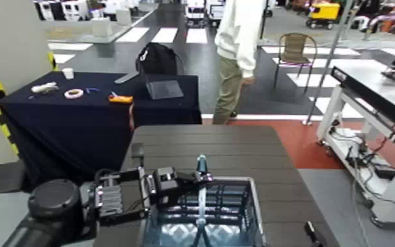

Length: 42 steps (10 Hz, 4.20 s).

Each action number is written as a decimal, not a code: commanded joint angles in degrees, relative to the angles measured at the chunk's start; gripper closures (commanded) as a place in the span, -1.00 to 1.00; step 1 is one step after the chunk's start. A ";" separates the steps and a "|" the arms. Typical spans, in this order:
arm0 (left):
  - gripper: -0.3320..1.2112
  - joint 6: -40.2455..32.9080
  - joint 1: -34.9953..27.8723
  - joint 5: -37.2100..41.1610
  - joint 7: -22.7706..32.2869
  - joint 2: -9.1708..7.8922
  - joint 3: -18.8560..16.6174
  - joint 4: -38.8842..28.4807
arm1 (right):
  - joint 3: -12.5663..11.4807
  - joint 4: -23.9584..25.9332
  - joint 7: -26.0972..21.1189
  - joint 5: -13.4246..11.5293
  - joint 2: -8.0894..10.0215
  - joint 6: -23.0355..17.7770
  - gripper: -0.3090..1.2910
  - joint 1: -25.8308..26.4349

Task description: Place the crate on the table.

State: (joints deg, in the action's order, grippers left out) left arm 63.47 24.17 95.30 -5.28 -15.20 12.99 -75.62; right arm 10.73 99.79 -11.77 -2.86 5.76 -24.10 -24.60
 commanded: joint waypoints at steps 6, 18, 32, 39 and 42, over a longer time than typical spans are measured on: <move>0.97 -5.55 13.36 -9.17 -13.35 2.98 7.66 18.67 | 0.96 -1.01 -0.01 0.40 -0.31 -1.30 -0.46 0.43; 0.32 -9.68 18.55 -12.59 -19.33 4.74 10.56 30.01 | 1.93 -1.97 0.25 1.19 -0.22 -1.83 -0.46 1.22; -0.40 -17.95 0.88 -38.79 -5.36 1.14 -4.73 -4.97 | 1.57 -1.53 0.25 1.36 -0.22 -1.13 -0.46 0.69; -0.41 -44.40 -23.29 -66.12 -1.05 2.89 -10.53 -26.24 | 0.87 -1.18 0.17 1.36 -0.31 -0.69 -0.45 0.26; -0.41 -56.79 -30.85 -76.75 -0.35 6.06 -12.29 -27.30 | 0.69 -1.09 0.34 1.63 -0.31 -0.43 -0.45 0.08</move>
State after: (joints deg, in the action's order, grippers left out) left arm 9.16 -5.28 19.73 -5.69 -9.24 0.56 -102.81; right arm 11.43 98.71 -11.45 -1.33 5.45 -24.58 -24.51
